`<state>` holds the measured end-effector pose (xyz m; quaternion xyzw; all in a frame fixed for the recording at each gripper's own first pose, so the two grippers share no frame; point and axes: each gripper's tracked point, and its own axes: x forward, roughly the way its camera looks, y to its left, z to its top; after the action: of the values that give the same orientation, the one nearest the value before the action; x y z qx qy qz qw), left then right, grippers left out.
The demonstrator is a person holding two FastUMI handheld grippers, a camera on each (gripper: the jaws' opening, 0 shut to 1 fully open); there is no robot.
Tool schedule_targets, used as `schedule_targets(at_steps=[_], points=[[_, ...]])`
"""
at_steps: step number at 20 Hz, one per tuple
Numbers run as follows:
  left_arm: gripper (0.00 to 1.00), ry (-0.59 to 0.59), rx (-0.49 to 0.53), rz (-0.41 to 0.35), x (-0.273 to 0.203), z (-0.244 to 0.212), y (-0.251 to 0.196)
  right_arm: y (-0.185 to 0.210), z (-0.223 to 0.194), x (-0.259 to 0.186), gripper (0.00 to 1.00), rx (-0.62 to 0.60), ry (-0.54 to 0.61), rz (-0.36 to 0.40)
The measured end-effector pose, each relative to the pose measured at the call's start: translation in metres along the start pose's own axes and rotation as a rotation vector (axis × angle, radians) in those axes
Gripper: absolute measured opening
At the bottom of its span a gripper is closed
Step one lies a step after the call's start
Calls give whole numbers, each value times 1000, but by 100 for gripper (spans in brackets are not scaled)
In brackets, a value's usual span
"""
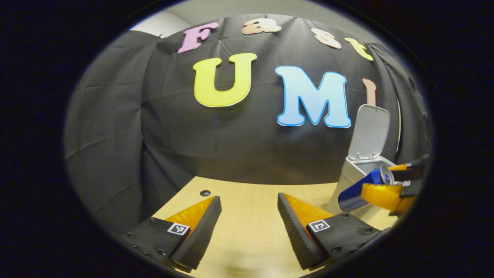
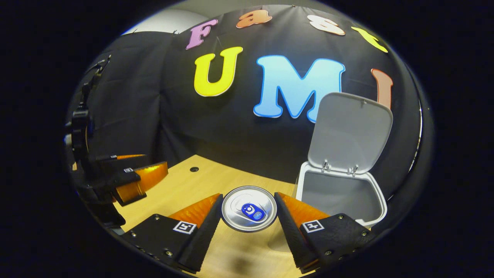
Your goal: Press the lid of the desktop garbage bin to open it, pick up the crumpled paper on the desktop and throw it into the bin, then pick up the pop can on the desktop and drop it into the bin, and finally close the garbage bin lid.
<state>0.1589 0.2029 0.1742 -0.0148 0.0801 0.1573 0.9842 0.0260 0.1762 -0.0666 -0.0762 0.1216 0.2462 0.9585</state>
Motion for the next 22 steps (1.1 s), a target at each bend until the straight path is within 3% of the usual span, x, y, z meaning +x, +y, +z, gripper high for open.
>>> schedule_targets(at_steps=[12, 22], points=[[99, 17, -5, 0, 7, -3, -2, -51, 76, -18, 84, 81, -171, -88], [97, 37, -28, 9, 5, -10, 3, -128, 78, -31, 84, 158, -199, -254]])
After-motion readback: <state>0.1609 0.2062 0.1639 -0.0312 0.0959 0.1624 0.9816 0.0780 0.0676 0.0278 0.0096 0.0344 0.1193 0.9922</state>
